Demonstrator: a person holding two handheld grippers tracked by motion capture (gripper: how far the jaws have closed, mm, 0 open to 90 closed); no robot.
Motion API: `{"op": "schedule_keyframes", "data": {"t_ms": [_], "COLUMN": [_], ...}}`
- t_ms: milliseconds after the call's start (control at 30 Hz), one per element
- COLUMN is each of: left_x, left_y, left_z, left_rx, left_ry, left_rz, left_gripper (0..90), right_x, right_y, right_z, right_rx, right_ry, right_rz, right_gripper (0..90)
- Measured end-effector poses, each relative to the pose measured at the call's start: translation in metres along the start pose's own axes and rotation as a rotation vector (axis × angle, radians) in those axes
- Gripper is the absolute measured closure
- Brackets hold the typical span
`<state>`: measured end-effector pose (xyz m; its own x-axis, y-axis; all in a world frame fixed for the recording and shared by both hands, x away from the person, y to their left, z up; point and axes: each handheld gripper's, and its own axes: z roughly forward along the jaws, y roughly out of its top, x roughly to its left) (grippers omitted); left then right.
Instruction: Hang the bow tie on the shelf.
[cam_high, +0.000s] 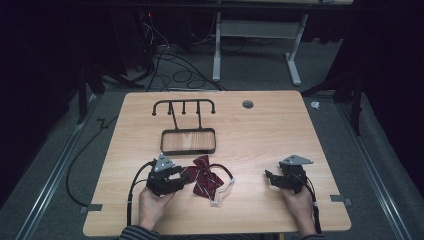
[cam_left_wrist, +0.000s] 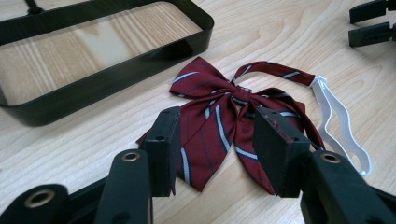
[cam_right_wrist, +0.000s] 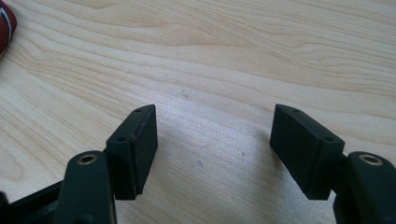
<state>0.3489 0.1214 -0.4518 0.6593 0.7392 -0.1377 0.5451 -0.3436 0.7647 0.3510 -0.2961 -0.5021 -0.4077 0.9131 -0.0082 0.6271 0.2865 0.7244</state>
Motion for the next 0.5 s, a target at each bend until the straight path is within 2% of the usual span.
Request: {"op": "schedule_keyframes", "data": {"t_ms": [400, 500], "left_x": [-0.006, -0.007], "left_y": [0.015, 0.021], "left_z": [0.017, 0.022], "left_rx": [0.023, 0.016], "left_ry": [-0.041, -0.058], "left_rz": [0.035, 0.039], "left_gripper": [53.2, 53.4], "right_x": [0.0, 0.0], "right_y": [0.0, 0.0], "right_z": [0.0, 0.0], "right_rx": [0.0, 0.0], "right_ry": [0.0, 0.0], "right_rz": [0.0, 0.0], "right_gripper": [33.5, 33.5]}}
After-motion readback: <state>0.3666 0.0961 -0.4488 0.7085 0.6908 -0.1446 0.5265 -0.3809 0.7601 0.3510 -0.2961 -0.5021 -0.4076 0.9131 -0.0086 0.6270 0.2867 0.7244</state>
